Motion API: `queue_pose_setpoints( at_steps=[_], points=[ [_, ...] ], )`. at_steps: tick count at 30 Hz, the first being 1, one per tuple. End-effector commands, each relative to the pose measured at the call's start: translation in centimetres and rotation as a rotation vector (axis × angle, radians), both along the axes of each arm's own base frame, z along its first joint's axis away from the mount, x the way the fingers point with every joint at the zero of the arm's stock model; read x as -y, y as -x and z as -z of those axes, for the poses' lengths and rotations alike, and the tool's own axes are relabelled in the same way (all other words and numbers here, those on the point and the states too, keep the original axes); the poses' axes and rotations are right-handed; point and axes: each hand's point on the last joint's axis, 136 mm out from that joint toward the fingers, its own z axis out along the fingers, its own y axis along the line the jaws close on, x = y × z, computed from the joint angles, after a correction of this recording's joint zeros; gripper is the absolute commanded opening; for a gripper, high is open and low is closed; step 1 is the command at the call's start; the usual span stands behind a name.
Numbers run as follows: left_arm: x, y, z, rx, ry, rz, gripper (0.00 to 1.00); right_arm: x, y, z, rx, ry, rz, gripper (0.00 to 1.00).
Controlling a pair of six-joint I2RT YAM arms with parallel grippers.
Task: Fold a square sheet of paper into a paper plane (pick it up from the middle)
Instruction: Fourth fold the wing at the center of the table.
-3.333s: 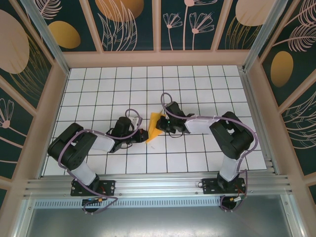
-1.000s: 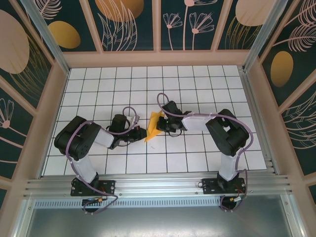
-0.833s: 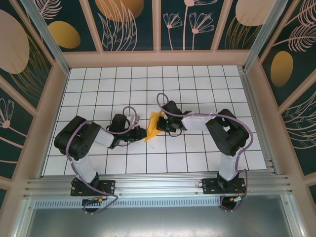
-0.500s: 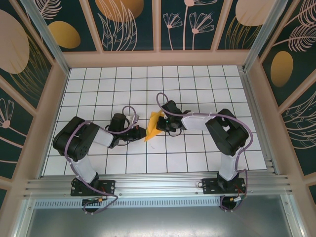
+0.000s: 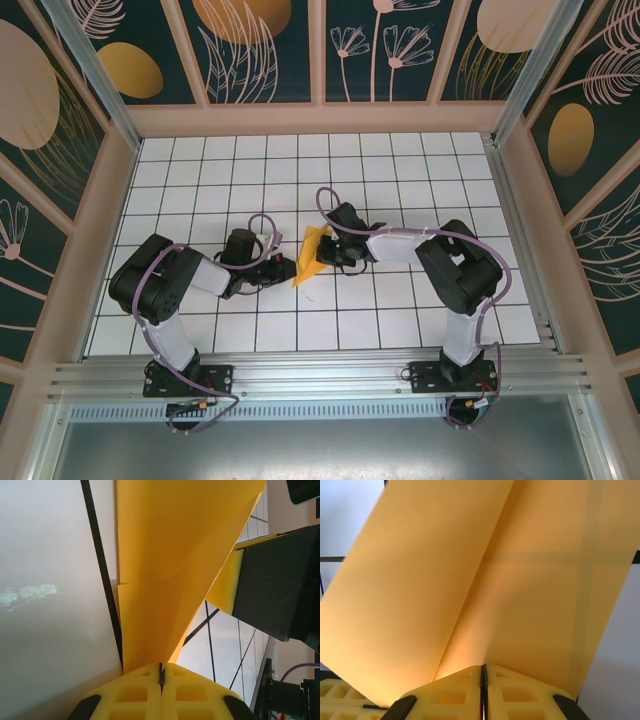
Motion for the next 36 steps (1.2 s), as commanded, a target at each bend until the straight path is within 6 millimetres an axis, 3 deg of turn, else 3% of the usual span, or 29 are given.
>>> queue_pose_setpoints(
  at_steps=[1, 7, 12, 24, 36],
  points=[
    [-1.7, 0.7, 3.9, -0.115, -0.127, -0.052, 0.0, -0.4, -1.2, -2.2, 0.06, -0.04, 0.009, 0.13],
    [-2.0, 0.9, 4.7, -0.139, -0.148, -0.067, 0.0, -2.1, -1.2, -5.8, 0.126, -0.201, -0.017, 0.13],
    [-1.9, 0.7, 4.5, -0.137, -0.144, -0.064, 0.0, -3.9, -0.6, -5.9, 0.104, -0.29, -0.052, 0.11],
    [-1.8, 0.6, 4.0, -0.122, -0.135, -0.059, 0.0, -4.8, -1.8, -3.4, 0.071, -0.244, -0.036, 0.1],
    [-1.8, 0.4, 3.9, -0.11, -0.144, -0.054, 0.03, -3.3, -2.3, -1.0, 0.04, -0.14, 0.015, 0.1]
  ],
)
